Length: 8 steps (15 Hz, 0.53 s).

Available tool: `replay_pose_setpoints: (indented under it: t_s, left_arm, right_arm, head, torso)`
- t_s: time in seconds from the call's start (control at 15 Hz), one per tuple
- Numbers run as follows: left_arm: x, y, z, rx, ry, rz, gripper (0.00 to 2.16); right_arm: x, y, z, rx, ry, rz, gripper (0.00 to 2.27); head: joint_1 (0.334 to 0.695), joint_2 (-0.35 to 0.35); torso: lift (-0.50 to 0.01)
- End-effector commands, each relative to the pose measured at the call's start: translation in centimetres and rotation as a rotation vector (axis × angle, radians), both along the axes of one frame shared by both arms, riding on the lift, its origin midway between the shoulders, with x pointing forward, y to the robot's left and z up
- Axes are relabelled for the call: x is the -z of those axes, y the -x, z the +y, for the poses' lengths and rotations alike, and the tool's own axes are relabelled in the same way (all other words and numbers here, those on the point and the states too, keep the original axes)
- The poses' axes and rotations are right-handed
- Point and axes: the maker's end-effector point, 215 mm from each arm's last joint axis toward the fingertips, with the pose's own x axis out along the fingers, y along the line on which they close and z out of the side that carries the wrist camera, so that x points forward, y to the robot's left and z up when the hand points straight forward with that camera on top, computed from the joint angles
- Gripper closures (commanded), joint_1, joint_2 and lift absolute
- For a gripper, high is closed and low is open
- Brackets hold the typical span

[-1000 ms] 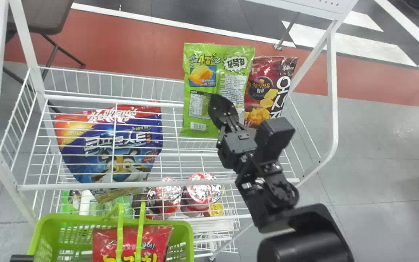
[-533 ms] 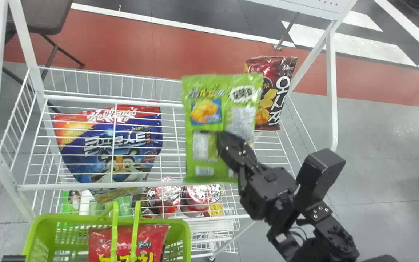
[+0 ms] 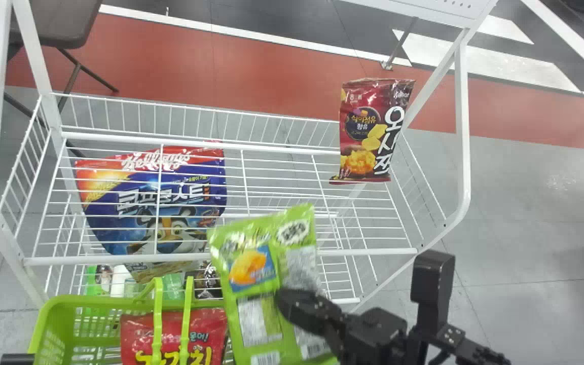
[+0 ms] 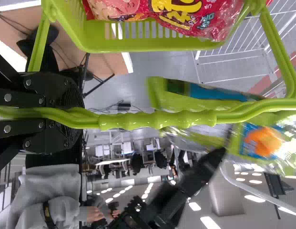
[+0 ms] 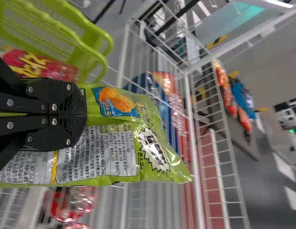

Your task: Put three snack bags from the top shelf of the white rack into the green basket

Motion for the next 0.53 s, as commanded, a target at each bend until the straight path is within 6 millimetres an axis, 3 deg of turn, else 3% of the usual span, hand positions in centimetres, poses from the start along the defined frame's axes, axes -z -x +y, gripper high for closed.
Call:
replay_pose_setpoints:
  t_s: [0.0,0.2,0.47]
  left_arm:
    - [0.1,-0.1,0.1,-0.003,-0.002,0.000,2.15]
    - [0.0,-0.2,-0.1,0.003,-0.003,-0.006,2.15]
    - [0.1,0.3,-0.9,0.023,-0.007,-0.006,2.15]
  right_arm:
    - [3.2,3.7,0.7,-0.025,-0.032,0.158,2.13]
    - [5.4,6.5,3.5,-0.085,-0.112,0.253,2.12]
    - [5.6,5.9,8.3,-0.192,-0.204,0.252,2.12]
  head:
    - [0.695,-0.350]
    - [0.695,-0.350]
    - [0.695,-0.350]
  torso:
    - [0.000]
    - [0.000]
    - [0.000]
